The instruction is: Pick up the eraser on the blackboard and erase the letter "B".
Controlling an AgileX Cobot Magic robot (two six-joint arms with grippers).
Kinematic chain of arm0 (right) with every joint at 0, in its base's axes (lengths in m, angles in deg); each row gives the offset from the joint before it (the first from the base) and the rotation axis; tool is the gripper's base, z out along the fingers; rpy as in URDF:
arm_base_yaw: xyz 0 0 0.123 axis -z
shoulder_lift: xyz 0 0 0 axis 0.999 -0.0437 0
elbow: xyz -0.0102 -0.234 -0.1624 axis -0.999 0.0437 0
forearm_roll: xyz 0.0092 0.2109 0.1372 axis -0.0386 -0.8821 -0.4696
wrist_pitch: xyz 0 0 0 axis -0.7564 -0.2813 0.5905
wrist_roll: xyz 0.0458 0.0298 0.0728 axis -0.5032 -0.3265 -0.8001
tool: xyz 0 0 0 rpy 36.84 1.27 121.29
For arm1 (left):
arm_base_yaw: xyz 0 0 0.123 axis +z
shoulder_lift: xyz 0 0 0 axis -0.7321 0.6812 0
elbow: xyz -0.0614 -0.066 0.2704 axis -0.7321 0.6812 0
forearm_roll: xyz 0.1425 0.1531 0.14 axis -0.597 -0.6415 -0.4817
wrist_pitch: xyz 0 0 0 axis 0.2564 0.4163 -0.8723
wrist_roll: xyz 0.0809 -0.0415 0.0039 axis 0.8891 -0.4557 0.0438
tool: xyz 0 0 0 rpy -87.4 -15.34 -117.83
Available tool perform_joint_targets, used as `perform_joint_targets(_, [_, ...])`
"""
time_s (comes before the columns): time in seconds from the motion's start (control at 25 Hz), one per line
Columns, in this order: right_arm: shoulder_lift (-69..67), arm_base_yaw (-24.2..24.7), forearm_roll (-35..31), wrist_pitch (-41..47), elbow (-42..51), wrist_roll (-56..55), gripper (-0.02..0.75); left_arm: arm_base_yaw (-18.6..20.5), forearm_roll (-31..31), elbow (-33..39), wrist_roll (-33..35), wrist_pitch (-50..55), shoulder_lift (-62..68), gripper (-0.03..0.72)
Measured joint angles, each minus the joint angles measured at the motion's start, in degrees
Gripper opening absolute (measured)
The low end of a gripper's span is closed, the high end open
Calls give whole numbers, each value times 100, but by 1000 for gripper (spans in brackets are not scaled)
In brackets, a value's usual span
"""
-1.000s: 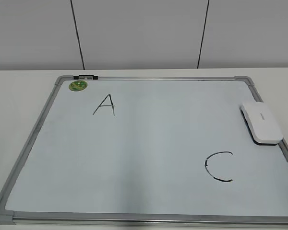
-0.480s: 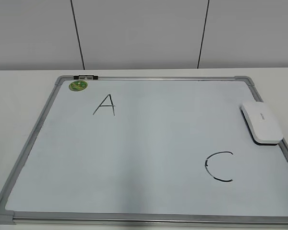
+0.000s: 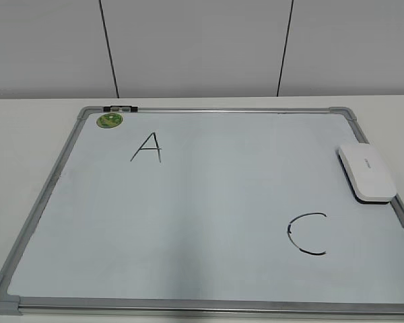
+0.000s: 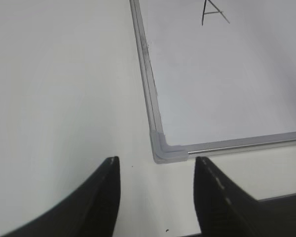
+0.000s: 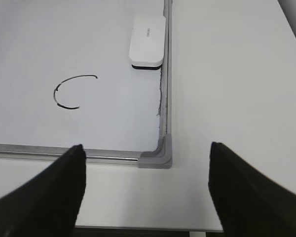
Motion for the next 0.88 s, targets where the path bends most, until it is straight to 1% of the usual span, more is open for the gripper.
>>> perform_joint_targets(0.12, [10, 0, 0, 0, 0, 0, 573, 0, 0, 0, 0, 10, -285, 342])
perform_joint_targets(0.32, [10, 0, 0, 0, 0, 0, 573, 0, -8, 0, 0, 11, -309, 319])
perform_joint_targets(0.68, [10, 0, 0, 0, 0, -10, 573, 0, -8, 0, 0, 11, -309, 316])
perform_joint_targets(0.88, [10, 0, 0, 0, 0, -10, 573, 0, -8, 0, 0, 11, -309, 302])
